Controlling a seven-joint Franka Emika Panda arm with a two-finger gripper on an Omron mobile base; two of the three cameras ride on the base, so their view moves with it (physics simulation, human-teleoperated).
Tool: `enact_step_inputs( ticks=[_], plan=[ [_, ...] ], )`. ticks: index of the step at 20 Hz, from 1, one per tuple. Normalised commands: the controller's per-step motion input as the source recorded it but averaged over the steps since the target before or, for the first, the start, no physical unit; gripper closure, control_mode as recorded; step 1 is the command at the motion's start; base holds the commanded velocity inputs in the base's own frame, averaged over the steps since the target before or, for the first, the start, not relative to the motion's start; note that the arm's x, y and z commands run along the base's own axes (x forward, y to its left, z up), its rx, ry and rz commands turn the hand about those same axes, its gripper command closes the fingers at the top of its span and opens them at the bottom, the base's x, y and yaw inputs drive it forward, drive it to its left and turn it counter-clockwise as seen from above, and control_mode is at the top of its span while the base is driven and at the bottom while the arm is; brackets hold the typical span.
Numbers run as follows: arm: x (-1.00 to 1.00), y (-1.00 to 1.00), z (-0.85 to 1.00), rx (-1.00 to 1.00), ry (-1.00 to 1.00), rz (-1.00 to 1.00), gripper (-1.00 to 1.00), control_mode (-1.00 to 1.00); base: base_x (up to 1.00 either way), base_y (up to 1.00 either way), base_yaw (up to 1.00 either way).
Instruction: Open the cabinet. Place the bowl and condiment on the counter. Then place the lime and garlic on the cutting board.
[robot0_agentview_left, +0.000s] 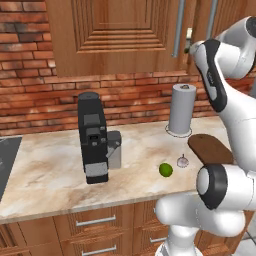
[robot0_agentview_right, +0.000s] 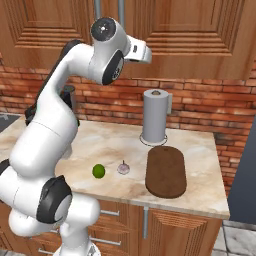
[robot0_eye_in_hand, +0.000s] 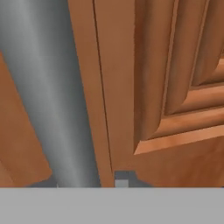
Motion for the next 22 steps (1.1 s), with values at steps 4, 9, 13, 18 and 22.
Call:
enact_step_inputs(
  ticks=[4,9,13,18,22],
  plan=[
    [-1.00,-0.53,0.00,0.03,-0.07,-0.07,1.00,-1.00,0.00,0.00,0.00],
    [-1.00,-0.72,0.00,0.08,-0.07,-0.09,1.00,-1.00,0.00,0.00,0.00],
    [-1.00,-0.86,0.01,0.11,-0.05,-0.10,1.00,-1.00,0.00,0.00,0.00],
    [-1.00,-0.79,0.07,0.11,-0.01,-0.09,1.00,-1.00,0.00,0.00,0.00],
    [-0.99,-0.13,0.12,-0.01,0.00,-0.05,1.00,-1.00,0.00,0.00,0.00]
  ],
)
